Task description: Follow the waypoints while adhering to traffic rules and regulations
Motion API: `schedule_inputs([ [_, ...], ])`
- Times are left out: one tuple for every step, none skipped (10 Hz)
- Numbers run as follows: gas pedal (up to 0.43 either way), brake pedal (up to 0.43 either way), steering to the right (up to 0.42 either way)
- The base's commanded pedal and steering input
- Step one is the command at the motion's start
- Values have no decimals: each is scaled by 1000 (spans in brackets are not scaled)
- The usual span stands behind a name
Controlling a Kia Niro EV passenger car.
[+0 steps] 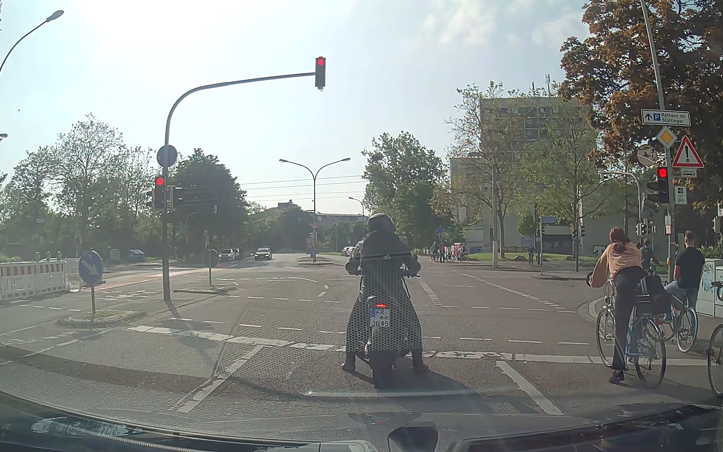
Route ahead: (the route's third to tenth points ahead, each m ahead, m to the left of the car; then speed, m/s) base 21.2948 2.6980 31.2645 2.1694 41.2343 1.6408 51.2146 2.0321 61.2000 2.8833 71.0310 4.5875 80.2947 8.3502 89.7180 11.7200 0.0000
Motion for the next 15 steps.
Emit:
schedule_inputs([
  [0, 238, 7],
  [0, 238, 7],
  [0, 238, 7],
  [0, 238, 7],
  [0, 238, 7],
  [0, 244, 7],
  [0, 238, 7],
  [0, 238, 7],
  [0, 238, 9],
  [0, 244, 9],
  [0, 238, 9],
  [0, 238, 8],
  [0, 244, 8],
  [0, 238, 8],
  [0, 244, 8],
])
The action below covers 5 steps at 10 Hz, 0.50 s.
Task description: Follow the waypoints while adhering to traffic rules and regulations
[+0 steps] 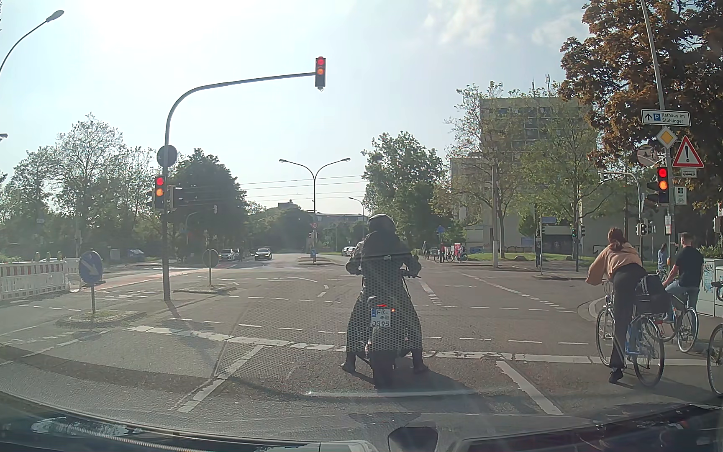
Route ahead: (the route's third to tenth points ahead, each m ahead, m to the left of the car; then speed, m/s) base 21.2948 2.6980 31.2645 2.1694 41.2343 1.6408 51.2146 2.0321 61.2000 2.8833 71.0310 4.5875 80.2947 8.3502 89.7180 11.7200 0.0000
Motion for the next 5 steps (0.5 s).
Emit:
schedule_inputs([
  [0, 244, 8],
  [0, 238, 8],
  [0, 244, 7],
  [0, 244, 7],
  [0, 238, 7],
])
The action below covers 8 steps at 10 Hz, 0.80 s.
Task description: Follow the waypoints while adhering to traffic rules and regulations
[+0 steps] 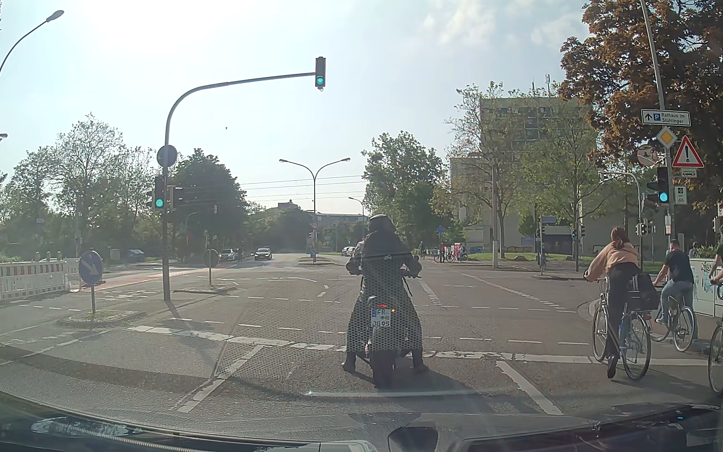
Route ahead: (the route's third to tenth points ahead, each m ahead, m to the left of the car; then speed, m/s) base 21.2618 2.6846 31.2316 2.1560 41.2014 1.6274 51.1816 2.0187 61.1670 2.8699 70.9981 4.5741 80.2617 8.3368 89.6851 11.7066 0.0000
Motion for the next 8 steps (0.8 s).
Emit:
schedule_inputs([
  [0, 244, 7],
  [0, 244, 7],
  [0, 244, 7],
  [0, 244, 7],
  [0, 244, 7],
  [0, 238, 7],
  [0, 244, 7],
  [0, 238, 7],
])
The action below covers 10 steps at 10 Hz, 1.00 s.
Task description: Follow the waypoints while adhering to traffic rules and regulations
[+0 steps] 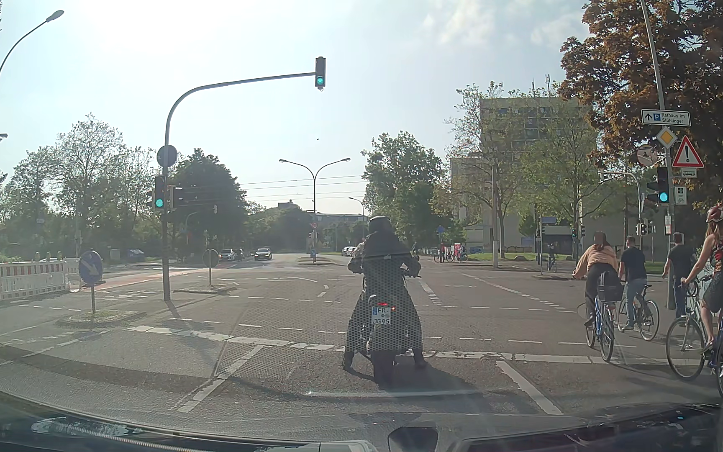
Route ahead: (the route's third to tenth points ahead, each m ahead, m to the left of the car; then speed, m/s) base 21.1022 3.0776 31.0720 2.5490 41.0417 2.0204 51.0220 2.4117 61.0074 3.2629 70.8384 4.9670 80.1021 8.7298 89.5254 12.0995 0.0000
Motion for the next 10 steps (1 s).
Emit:
schedule_inputs([
  [0, 213, 7],
  [0, 37, 7],
  [0, 0, 6],
  [0, 0, 6],
  [0, 0, 6],
  [0, 0, 6],
  [0, 0, 6],
  [0, 0, 6],
  [0, 0, 6],
  [0, 0, 6],
])
